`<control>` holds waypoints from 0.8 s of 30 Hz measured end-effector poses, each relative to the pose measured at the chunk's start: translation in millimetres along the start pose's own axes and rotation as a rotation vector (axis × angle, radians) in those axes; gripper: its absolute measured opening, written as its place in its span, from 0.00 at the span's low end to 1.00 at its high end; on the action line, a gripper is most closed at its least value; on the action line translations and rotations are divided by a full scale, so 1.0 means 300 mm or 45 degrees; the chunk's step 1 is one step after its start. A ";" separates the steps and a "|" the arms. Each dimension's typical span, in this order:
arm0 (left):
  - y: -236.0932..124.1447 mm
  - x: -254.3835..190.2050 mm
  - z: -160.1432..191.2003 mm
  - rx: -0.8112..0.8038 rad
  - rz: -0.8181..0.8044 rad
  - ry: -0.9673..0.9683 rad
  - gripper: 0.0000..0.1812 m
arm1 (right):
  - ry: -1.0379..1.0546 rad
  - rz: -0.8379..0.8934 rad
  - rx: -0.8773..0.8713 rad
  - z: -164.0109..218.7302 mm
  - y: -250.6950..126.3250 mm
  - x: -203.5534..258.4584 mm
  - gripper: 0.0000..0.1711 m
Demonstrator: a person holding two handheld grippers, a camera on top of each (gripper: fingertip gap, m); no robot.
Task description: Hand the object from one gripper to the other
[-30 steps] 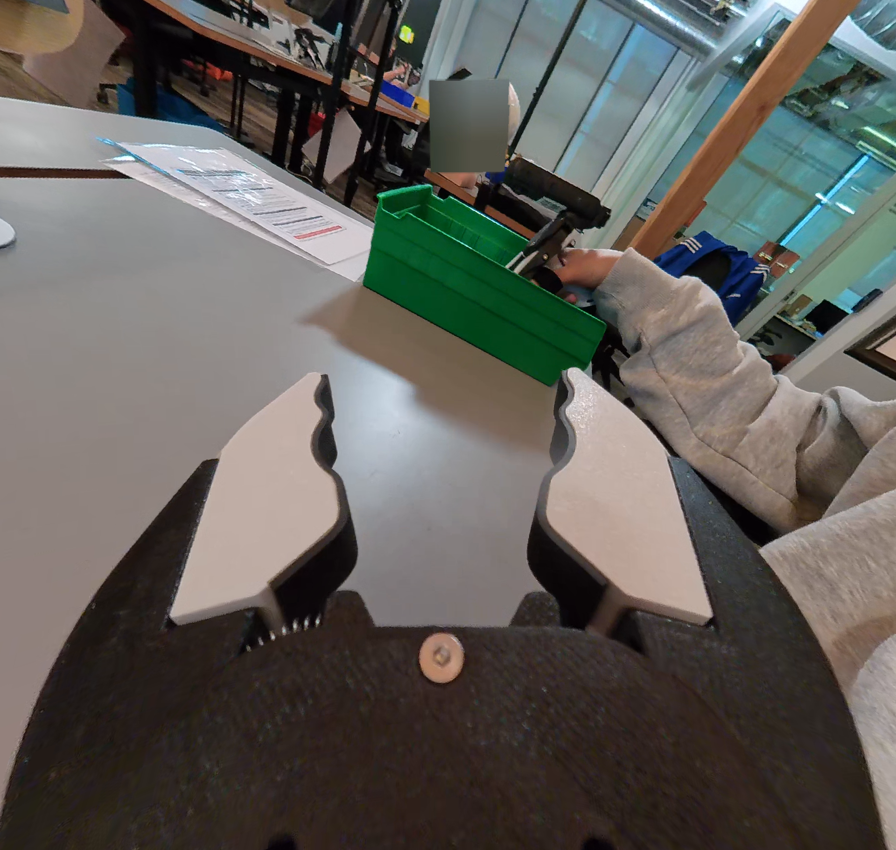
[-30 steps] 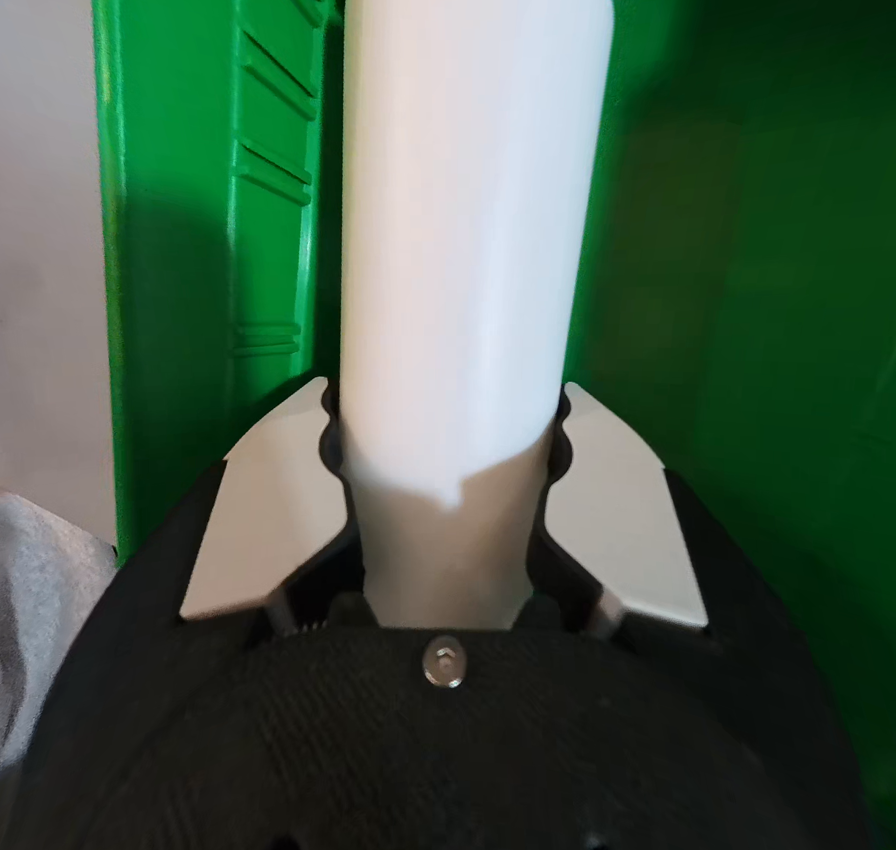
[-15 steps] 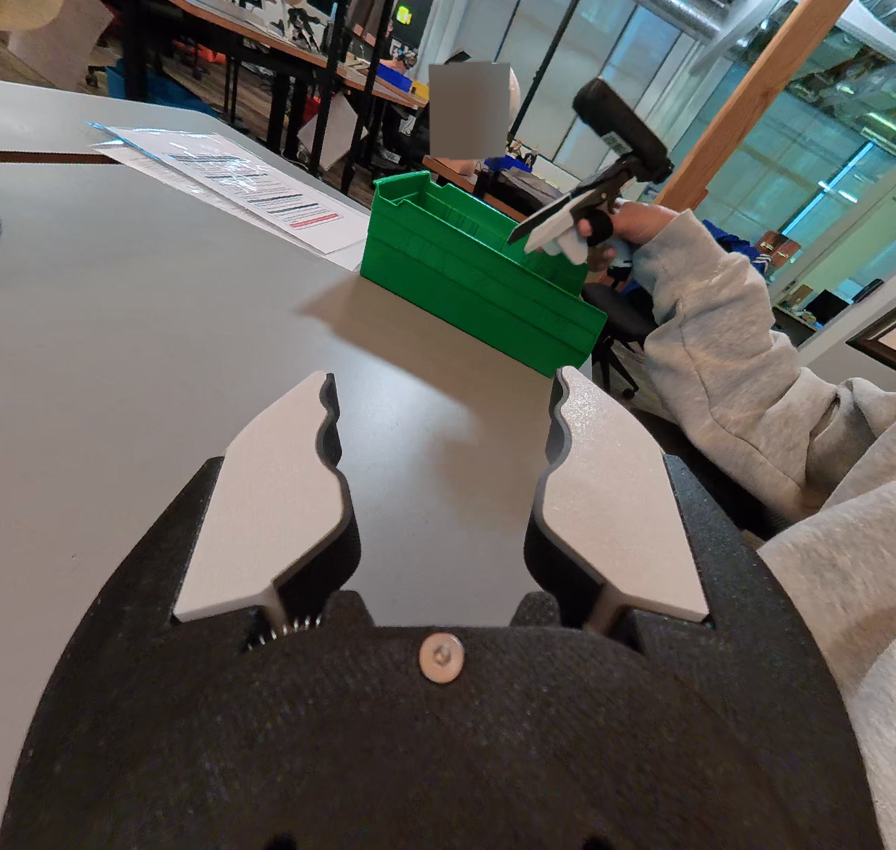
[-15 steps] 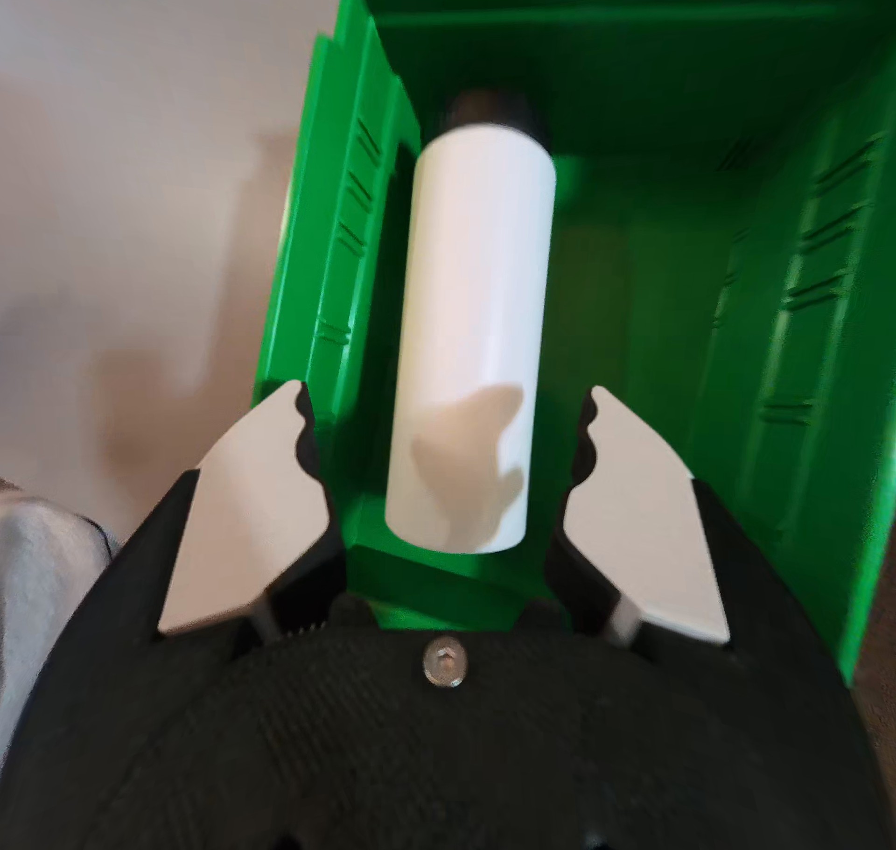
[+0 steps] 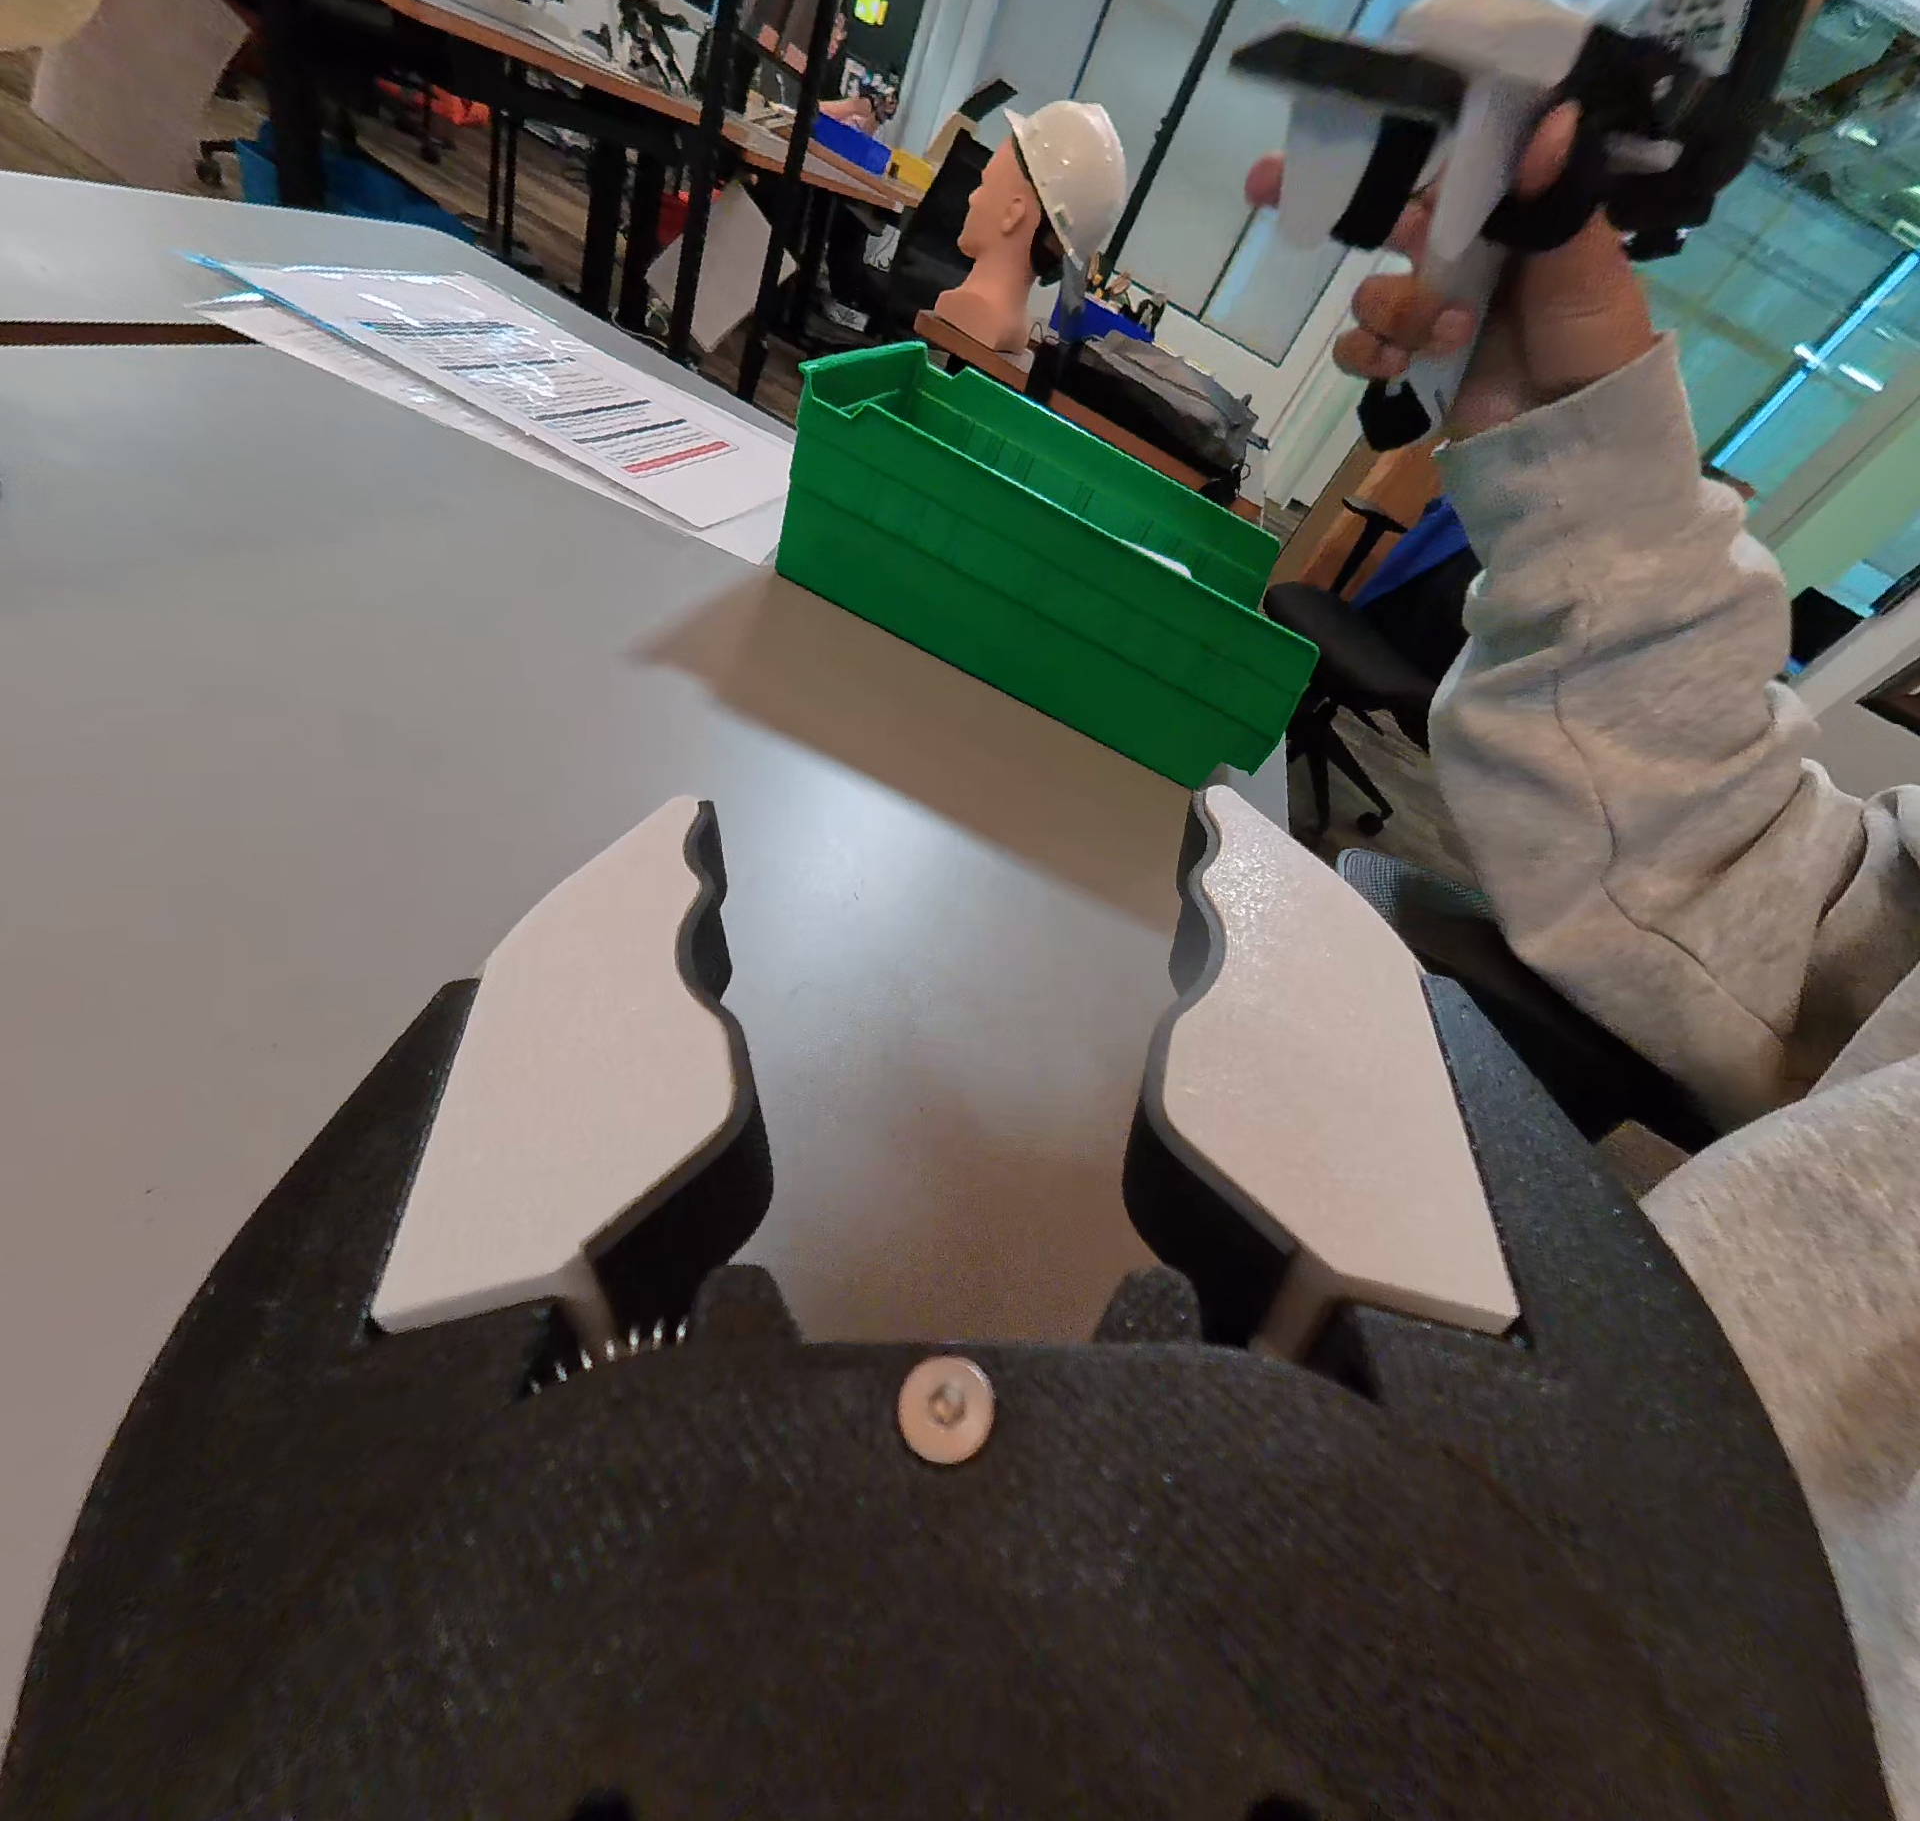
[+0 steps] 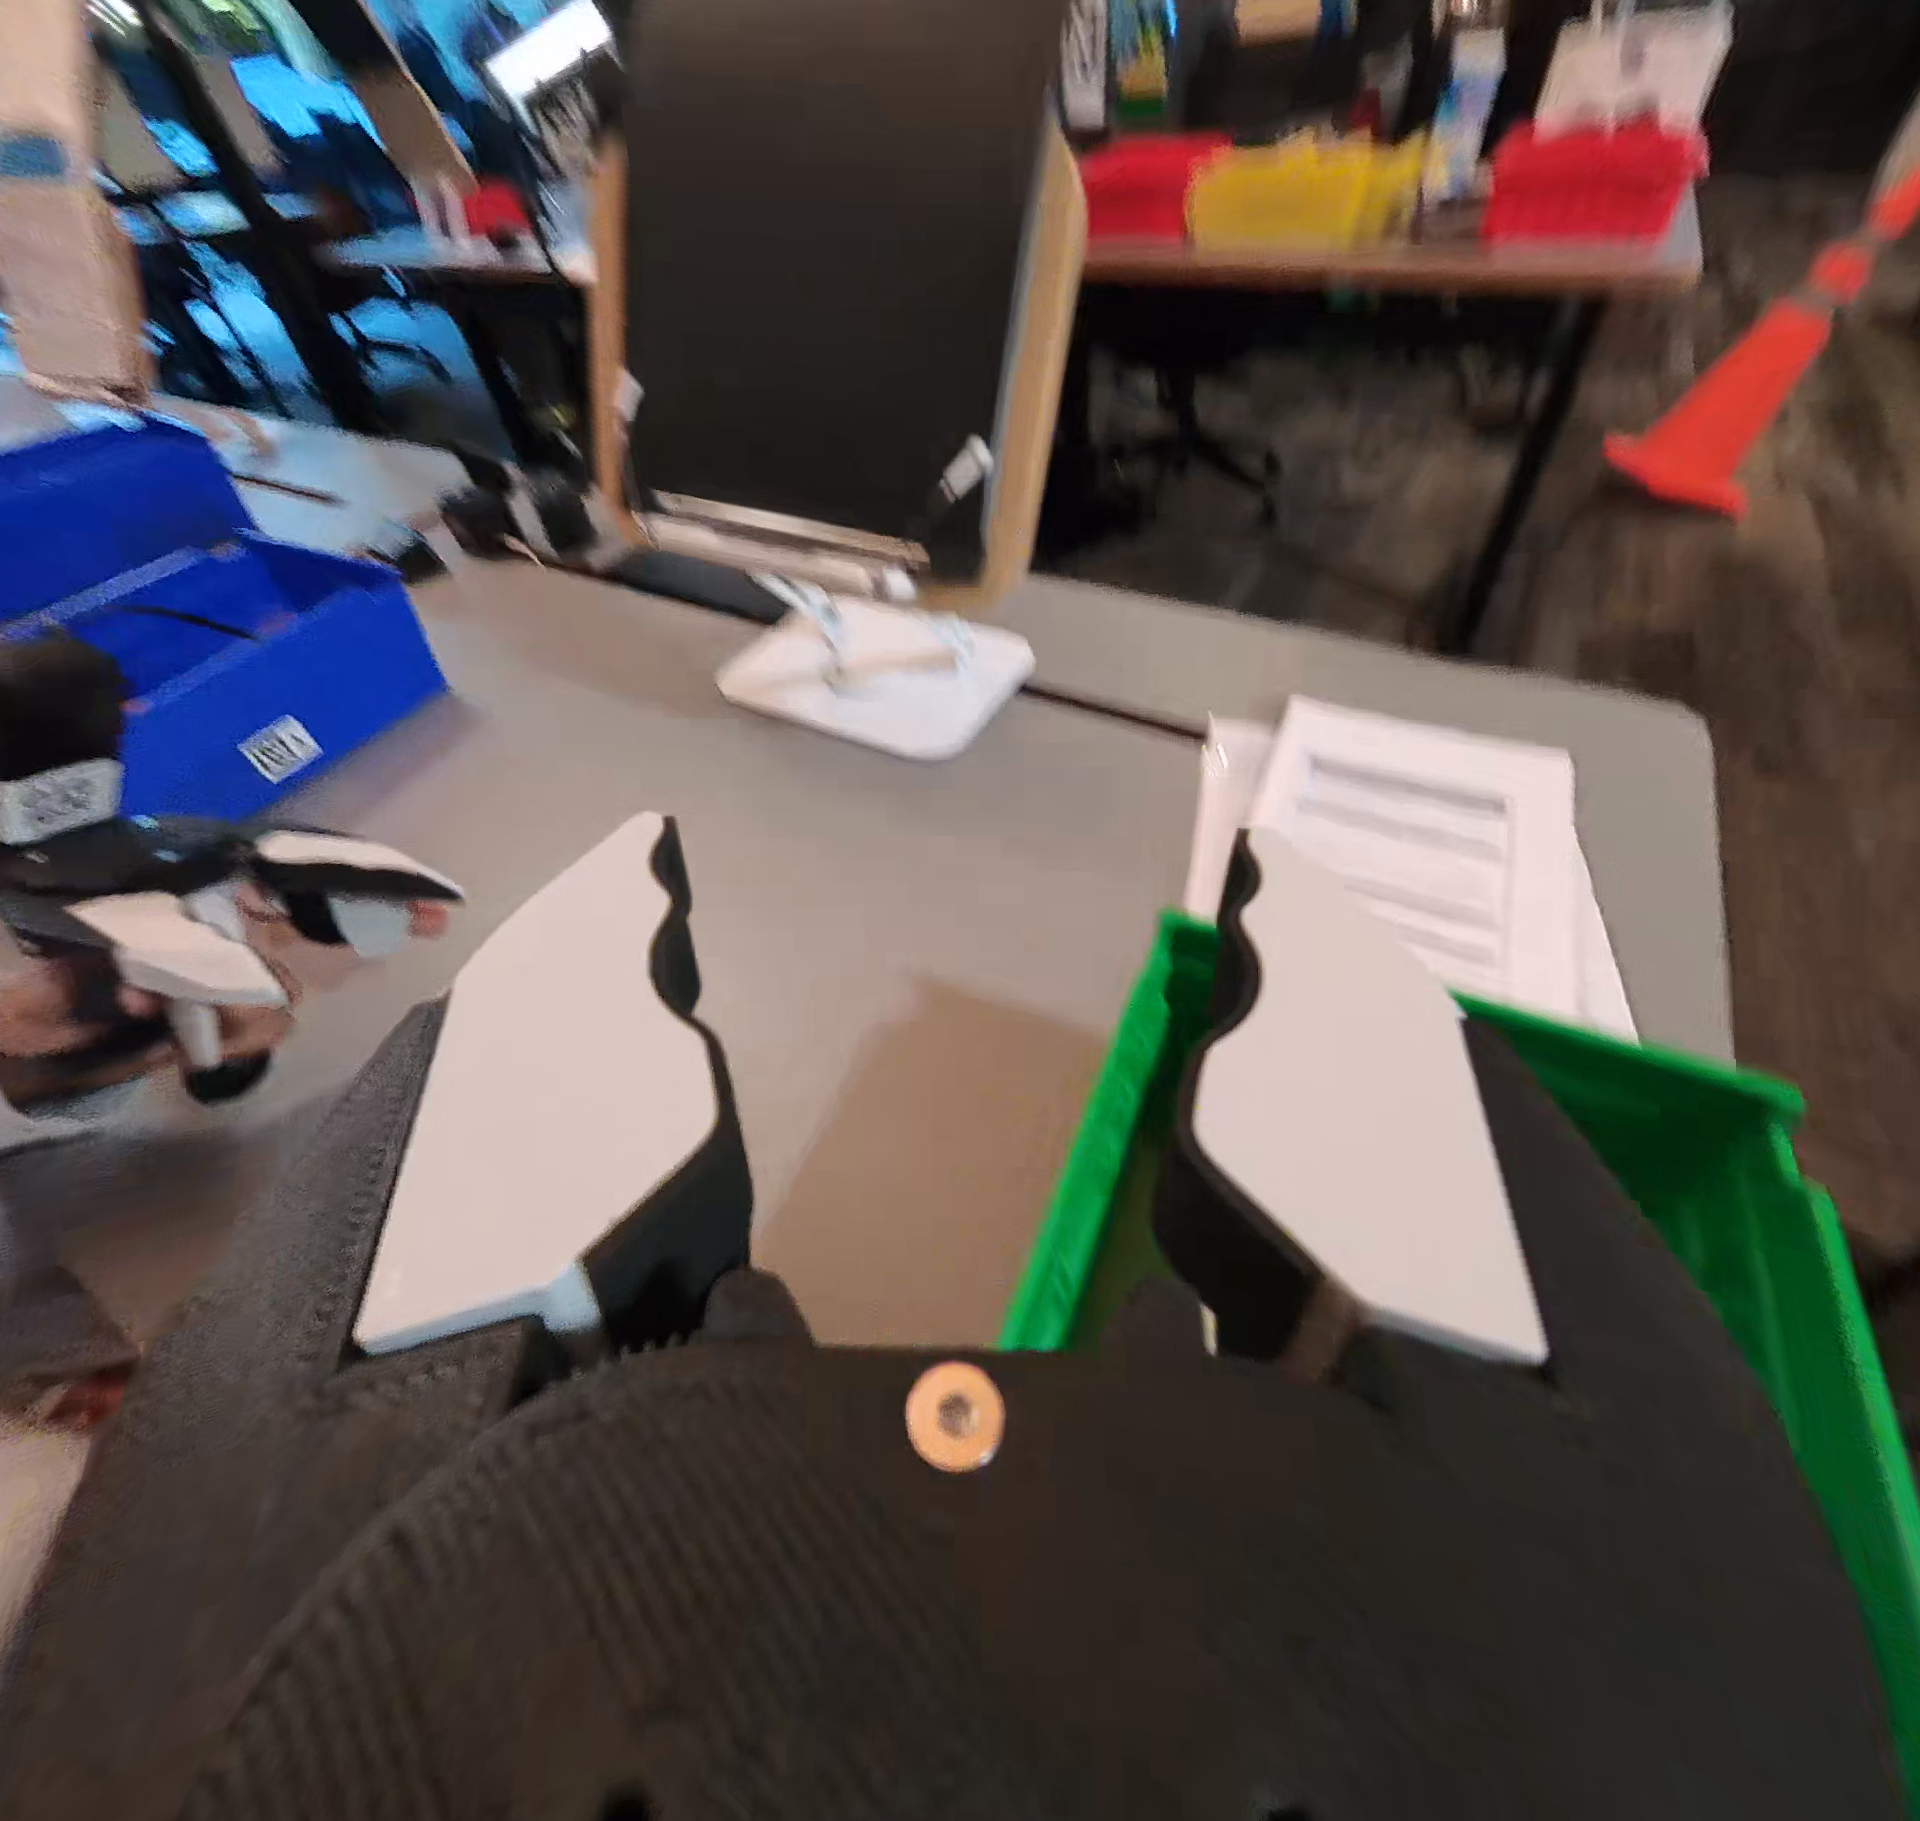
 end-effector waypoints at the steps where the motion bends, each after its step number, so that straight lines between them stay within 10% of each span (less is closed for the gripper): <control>1: 0.000 0.001 0.001 0.000 -0.001 -0.001 0.47 | 0.003 -0.043 -0.088 -0.031 -0.002 0.047 0.57; 7: -0.005 0.009 0.005 0.000 -0.025 0.003 0.48 | 0.246 -0.376 -0.386 -0.021 0.095 0.334 0.46; 17: -0.097 0.006 0.036 -0.157 -0.017 -0.139 0.35 | 0.174 -0.544 0.168 0.533 0.361 0.630 0.12; 24: -0.121 0.041 0.045 -0.152 -0.040 -0.156 0.20 | -0.123 -0.592 0.191 0.594 0.358 0.705 0.03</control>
Point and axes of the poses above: each gripper's, where its closed fingertips meet, y out along the fingers, z out of its underside, x = y × z across the jaws, the point moved 3 cm from there along -y, back along the fingers, and after that the axes turned 14 degrees about z, right-handed, at the moved point
